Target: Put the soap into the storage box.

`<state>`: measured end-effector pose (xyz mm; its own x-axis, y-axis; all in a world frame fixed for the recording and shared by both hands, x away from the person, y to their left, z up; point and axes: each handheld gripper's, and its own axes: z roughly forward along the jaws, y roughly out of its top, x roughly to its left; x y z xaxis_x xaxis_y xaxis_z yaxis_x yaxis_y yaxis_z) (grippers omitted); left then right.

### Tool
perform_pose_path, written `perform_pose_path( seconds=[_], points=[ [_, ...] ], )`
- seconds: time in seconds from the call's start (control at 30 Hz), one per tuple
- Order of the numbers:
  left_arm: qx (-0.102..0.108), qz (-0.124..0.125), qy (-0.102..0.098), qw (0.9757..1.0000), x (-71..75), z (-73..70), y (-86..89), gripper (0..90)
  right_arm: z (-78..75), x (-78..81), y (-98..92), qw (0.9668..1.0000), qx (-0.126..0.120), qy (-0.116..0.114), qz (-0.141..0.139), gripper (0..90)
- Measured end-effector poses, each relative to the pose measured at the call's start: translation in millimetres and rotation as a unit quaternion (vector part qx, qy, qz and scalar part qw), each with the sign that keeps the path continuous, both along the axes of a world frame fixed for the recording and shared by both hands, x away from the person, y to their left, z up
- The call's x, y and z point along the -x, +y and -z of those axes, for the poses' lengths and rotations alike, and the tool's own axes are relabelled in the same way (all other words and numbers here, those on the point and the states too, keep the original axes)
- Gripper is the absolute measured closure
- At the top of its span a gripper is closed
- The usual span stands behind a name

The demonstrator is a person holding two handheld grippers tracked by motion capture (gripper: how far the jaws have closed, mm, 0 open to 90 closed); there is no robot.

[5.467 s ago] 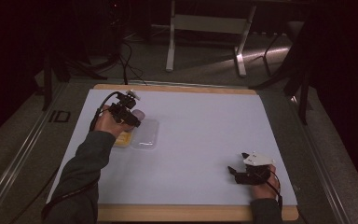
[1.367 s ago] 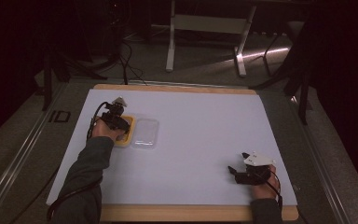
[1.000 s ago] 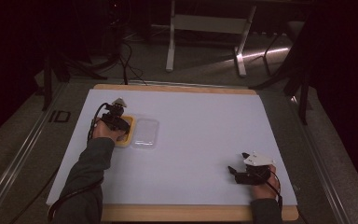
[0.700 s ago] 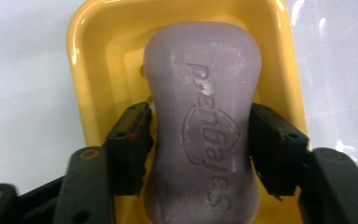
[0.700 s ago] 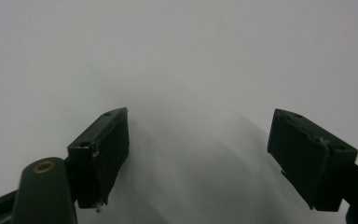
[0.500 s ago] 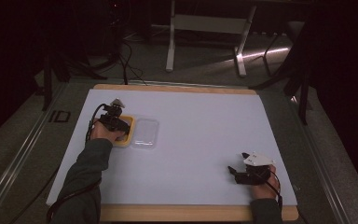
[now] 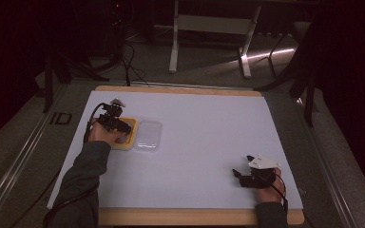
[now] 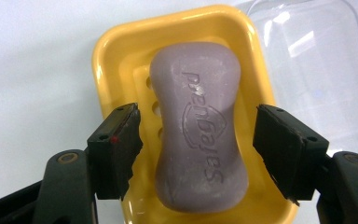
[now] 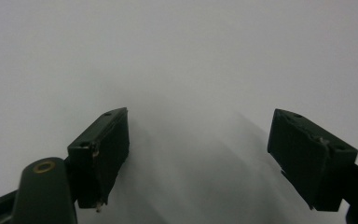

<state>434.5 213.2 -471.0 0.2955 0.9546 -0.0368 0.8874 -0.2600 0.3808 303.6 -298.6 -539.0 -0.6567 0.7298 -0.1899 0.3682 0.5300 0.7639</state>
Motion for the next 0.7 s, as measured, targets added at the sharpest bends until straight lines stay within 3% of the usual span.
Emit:
perform_pose_path(
  seconds=[0.4, 0.7],
  points=[
    [0.008, 0.031, -0.032, 0.999, 10.4, -16.4, -8.4, 32.6, 0.0, 0.0, 0.0, 1.0, 0.0, 0.0, 0.0, 20.3],
    [0.02, 0.062, -0.064, 0.9958, 21.9, -27.6, -25.1, 33.3, -0.2, -0.3, -0.5, 1.0, -0.005, 0.002, 0.001, 20.3]
  ],
)
